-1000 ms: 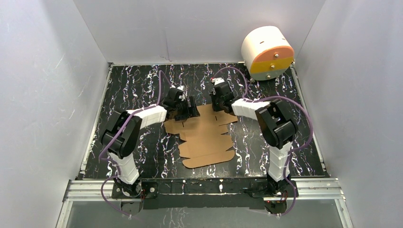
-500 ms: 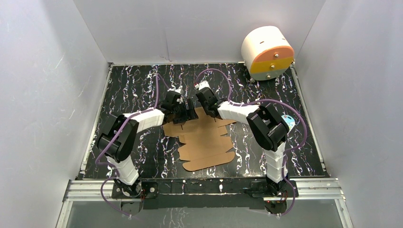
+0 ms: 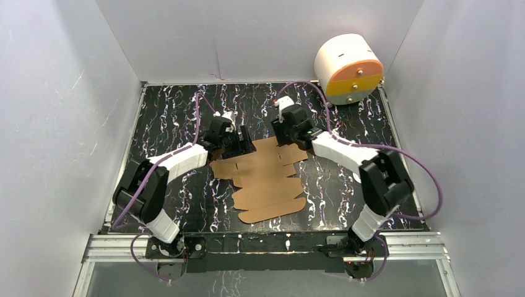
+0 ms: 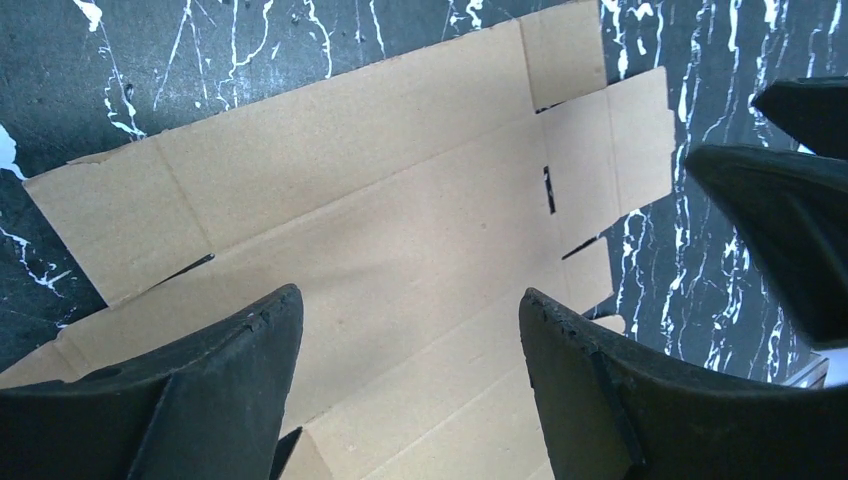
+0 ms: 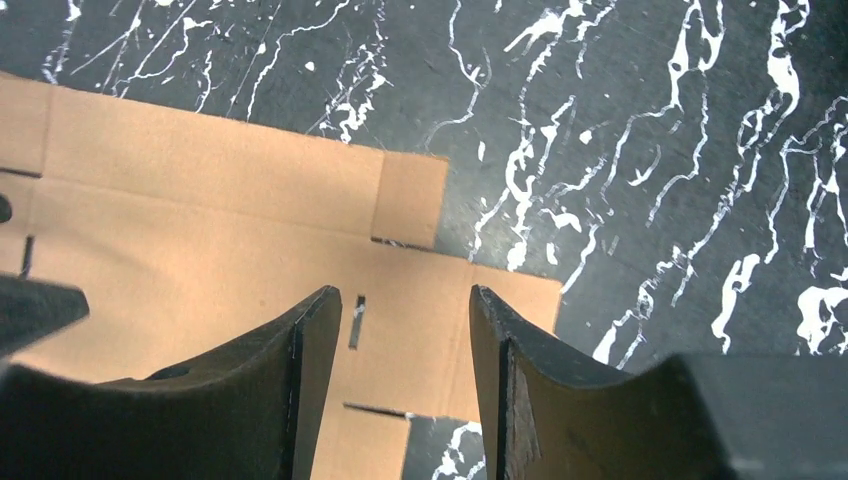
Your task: Fold the paper box
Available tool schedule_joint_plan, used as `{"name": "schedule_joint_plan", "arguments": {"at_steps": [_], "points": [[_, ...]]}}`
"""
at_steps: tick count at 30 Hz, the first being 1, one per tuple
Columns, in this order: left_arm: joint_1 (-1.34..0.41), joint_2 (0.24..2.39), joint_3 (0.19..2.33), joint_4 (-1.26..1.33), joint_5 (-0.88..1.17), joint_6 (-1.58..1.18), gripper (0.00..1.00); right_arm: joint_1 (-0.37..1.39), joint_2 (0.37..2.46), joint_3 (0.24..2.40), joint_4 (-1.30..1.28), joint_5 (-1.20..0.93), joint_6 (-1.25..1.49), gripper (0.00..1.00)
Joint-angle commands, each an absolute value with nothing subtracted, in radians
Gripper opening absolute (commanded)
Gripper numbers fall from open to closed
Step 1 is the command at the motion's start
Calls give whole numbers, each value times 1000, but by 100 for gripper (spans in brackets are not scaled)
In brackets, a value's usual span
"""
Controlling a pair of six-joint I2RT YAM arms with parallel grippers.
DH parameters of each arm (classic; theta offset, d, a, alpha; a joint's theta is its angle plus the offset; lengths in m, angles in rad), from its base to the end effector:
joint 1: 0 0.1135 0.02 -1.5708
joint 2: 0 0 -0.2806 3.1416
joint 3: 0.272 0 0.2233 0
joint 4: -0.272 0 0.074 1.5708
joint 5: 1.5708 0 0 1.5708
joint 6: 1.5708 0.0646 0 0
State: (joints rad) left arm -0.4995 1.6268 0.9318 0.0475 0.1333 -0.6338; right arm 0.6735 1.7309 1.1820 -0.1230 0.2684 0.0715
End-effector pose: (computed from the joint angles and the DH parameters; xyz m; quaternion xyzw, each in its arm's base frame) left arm 0.3026 -0.1749 0.2187 -0.0303 0.8933 -0.2889 0.3430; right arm 0.3126 0.2275 0.2446 -0.2091 0.8697 0.0445 0.4449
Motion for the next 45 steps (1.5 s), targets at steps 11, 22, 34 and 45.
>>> {"name": "schedule_joint_plan", "arguments": {"at_steps": [11, 22, 34, 45], "points": [[-539, 1567, 906, 68, 208, -663, 77, 248, 1464, 769, 190, -436, 319, 62], [-549, 1642, 916, 86, 217, -662, 77, 90, 1594, 689, 352, -653, 413, 59], [-549, 1686, 917, 89, 216, -650, 77, 65, 1733, 707, 422, -671, 425, 58], [-549, 1712, 899, 101, 215, -647, 77, 79, 1836, 746, 454, -739, 423, 40]]}}
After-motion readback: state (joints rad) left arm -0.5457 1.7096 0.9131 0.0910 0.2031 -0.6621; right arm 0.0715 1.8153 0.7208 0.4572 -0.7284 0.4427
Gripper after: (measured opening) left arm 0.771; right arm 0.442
